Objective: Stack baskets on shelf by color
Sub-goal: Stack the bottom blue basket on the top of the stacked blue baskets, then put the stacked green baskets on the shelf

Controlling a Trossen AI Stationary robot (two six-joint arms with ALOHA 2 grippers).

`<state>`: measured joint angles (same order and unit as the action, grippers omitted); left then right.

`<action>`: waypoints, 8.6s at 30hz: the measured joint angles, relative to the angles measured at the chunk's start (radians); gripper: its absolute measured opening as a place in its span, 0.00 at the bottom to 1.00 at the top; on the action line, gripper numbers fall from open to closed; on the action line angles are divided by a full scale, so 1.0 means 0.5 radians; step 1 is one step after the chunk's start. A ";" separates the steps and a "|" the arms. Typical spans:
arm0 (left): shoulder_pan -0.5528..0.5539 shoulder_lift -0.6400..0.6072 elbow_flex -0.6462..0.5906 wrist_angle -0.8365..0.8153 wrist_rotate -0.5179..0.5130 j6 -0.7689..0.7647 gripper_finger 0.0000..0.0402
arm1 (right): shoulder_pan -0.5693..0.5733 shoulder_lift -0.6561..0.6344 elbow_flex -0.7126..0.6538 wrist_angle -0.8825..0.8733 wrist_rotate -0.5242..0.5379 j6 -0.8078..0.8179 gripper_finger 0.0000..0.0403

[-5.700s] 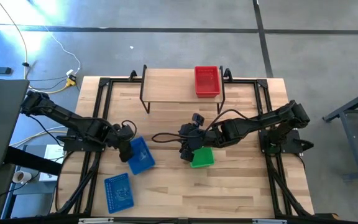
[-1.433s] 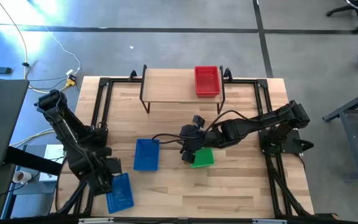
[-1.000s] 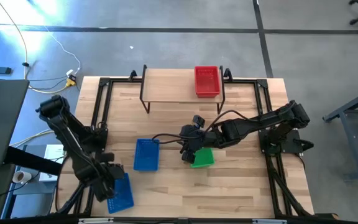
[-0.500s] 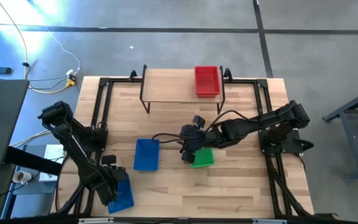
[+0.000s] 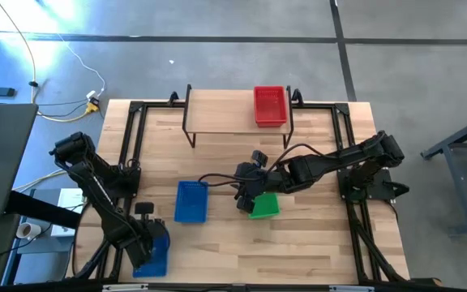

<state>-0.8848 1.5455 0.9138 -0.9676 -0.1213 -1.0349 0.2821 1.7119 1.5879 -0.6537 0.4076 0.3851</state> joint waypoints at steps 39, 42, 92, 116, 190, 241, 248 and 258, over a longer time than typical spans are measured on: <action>0.793 -1.161 0.025 -0.327 -0.148 0.927 0.00 | 0.001 -0.001 0.000 -0.002 0.001 0.000 0.36; 0.973 -1.171 0.104 -0.363 -0.152 1.139 0.00 | 0.001 -0.001 0.000 -0.001 0.001 0.000 0.36; 2.176 -0.137 0.534 -0.279 0.644 2.442 0.00 | 0.037 -0.001 0.000 -0.093 0.005 0.072 0.36; 2.229 -0.064 0.455 -0.259 0.753 2.422 0.01 | 0.068 -0.001 0.000 -0.137 0.002 0.070 0.36; 2.201 0.122 0.458 -0.334 0.615 2.458 0.35 | 0.068 -0.001 0.000 -0.129 -0.082 0.277 0.36; 1.513 -1.278 0.025 -0.003 0.129 1.817 0.34 | 0.178 0.166 0.001 -1.247 0.082 2.069 0.36; 1.416 -1.455 -0.115 0.037 0.129 1.739 0.34 | 0.182 0.166 0.001 -1.241 -0.050 2.168 0.36; 1.299 -1.625 -0.178 0.136 0.128 1.684 0.34 | 0.184 0.166 0.001 -1.180 -0.172 2.200 0.36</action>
<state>-0.2354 0.7332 0.8249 -0.8994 -0.0575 -0.1929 0.3740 1.7950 1.5883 -1.2434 0.3214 1.4849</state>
